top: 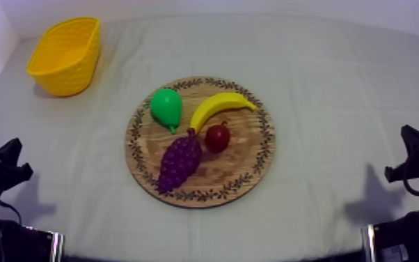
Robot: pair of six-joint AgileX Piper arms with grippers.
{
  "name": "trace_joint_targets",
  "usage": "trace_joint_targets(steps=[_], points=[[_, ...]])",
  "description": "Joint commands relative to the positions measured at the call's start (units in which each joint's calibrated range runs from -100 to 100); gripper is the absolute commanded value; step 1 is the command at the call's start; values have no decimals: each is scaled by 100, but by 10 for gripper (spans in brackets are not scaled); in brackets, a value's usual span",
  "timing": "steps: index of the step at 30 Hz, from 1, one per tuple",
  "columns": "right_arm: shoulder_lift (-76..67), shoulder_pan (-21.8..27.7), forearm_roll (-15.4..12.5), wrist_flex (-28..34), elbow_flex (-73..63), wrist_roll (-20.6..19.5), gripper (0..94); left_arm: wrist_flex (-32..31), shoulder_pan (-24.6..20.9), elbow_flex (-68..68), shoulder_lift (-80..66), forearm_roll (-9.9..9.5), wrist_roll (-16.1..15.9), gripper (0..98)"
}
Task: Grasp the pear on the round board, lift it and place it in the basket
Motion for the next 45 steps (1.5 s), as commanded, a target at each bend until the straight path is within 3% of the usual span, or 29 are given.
trace_joint_targets(steps=[1,9,15,19,24,30,33,37,40,45], points=[[0,-1,0,12,-2,2,4,-4,334,-18,-8,-2,-80,0],[0,-1,0,12,-2,1,4,11,945,-97,97,114,246,0],[0,-1,0,12,-2,1,4,173,987,-550,633,398,81,0],[0,-1,0,12,-2,1,4,586,1004,-1164,1194,442,-4,0],[0,-1,0,12,-2,1,4,1198,1044,-1965,2020,363,221,0],[0,-1,0,12,-2,5,4,1843,1142,-2791,3024,425,350,0],[0,-1,0,12,-2,0,4,2126,1246,-3193,3513,454,534,0],[0,-1,0,12,-2,0,4,2469,1340,-3672,4192,562,1028,0],[0,-1,0,12,-2,4,4,2642,1449,-4006,4738,615,1164,0],[0,-6,0,12,-2,-1,4,2892,1788,-4624,5695,509,1409,0]])
